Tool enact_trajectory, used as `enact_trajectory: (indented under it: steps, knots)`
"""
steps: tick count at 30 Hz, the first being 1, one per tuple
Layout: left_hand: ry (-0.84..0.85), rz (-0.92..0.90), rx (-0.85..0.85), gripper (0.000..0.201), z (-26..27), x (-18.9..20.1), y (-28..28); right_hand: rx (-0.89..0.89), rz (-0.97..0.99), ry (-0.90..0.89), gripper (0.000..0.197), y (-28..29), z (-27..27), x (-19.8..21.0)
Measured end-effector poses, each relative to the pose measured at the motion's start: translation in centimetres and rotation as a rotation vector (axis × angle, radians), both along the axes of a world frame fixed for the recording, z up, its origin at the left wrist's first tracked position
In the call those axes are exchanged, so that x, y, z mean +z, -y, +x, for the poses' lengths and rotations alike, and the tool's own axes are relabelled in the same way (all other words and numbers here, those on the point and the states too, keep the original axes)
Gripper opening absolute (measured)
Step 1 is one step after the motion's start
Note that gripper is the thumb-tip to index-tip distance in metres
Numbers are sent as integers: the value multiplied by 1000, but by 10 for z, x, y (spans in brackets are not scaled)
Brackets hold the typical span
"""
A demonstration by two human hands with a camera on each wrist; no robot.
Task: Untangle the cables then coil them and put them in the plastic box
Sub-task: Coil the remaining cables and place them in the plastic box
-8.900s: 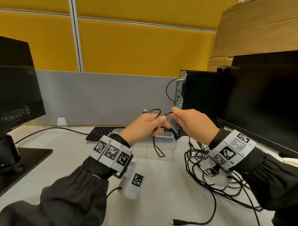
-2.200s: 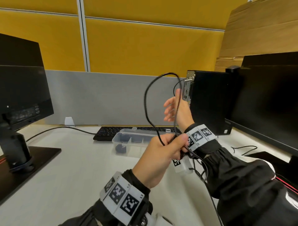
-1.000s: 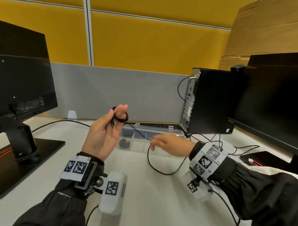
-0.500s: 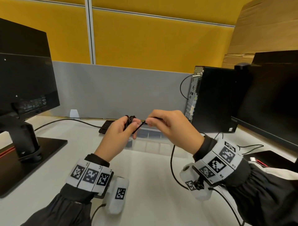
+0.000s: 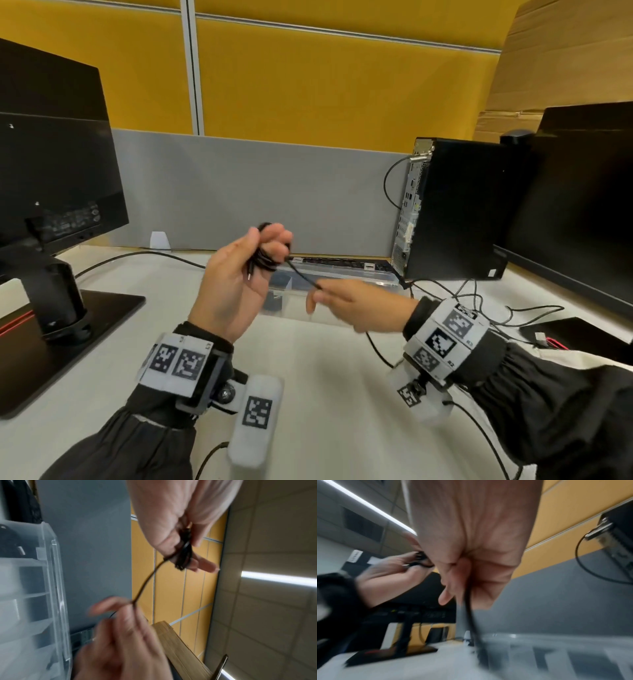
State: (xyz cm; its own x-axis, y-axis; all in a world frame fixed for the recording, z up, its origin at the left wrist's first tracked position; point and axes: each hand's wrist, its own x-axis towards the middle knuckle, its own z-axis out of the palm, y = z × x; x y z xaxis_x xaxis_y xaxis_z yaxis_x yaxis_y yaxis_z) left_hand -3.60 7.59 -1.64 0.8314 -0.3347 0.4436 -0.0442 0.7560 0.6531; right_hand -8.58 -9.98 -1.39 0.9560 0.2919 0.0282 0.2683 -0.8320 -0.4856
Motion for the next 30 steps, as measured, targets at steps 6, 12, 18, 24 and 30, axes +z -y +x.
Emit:
enact_trajectory:
  steps: [6,12,18,24,30]
  knots:
    - [-45,-44,226,46,29,-6,-14,198,-244,-168,27,-21,-30,-28]
    - [136,606,308,54,31,-22,-3,180,-175,364,28,-21,-34,16]
    - [278,658,-164,54,3,-16,0,-232,36,761,22,5,4,36]
    - [26,162,-58,44,1,-6,1,-58,-340,14,34,-8,-1,-9]
    - [107,363,245,31,17,-16,3,96,-265,120,33,-45,-29,-8]
